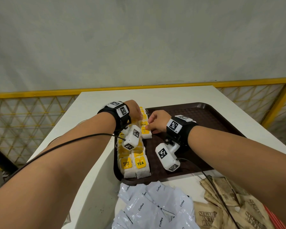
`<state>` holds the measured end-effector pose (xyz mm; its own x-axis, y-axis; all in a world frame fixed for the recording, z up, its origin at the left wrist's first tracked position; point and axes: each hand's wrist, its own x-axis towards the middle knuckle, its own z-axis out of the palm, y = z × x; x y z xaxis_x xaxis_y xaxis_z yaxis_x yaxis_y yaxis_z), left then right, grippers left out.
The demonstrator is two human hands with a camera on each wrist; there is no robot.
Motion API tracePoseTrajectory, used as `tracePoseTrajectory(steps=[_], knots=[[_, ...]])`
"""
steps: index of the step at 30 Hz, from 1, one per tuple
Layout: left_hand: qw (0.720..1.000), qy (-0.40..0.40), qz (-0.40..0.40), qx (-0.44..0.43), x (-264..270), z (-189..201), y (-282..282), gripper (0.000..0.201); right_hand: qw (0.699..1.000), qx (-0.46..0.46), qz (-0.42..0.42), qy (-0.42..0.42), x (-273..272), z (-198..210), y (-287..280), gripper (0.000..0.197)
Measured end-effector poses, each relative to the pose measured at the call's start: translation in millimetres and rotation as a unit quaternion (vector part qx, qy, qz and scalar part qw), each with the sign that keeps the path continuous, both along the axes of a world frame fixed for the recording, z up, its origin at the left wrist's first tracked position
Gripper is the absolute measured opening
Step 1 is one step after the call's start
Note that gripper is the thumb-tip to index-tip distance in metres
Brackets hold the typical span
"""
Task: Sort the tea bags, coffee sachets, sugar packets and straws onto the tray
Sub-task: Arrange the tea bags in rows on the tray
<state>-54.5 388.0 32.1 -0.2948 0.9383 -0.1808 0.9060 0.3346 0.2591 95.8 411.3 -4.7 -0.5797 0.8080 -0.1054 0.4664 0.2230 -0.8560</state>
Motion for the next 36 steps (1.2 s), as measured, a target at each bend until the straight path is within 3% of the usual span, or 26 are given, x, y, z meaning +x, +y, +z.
tracePoseTrajectory(steps=[5, 10, 13, 17, 26, 36], knots=[[0.999, -0.038, 0.005, 0.034, -4.4, 8.0, -1.0, 0.034, 1.000, 0.014, 0.010, -0.001, 5.5, 5.0, 1.8, 0.026], [0.998, -0.055, -0.001, -0.009, -12.5, 6.4, -5.3, 0.026, 0.999, 0.048, 0.020, -0.002, 15.9, 12.1, 3.5, 0.023], [0.998, -0.052, -0.004, -0.022, -10.9, 1.1, -5.4, 0.018, 0.992, 0.087, 0.085, -0.042, 19.9, 12.6, -0.7, 0.023], [1.000, -0.022, -0.007, -0.018, -5.7, -4.9, -3.1, 0.026, 0.972, 0.137, 0.148, -0.117, 12.6, 11.7, -5.1, 0.028], [1.000, 0.008, 0.001, -0.021, -2.7, -9.1, 2.8, 0.028, 0.951, 0.145, 0.204, -0.181, 0.3, 14.5, -0.3, 0.027], [0.999, 0.031, -0.007, -0.023, 1.0, -3.5, 6.6, 0.031, 0.953, 0.117, 0.200, -0.194, -4.8, 11.0, 1.6, 0.022]])
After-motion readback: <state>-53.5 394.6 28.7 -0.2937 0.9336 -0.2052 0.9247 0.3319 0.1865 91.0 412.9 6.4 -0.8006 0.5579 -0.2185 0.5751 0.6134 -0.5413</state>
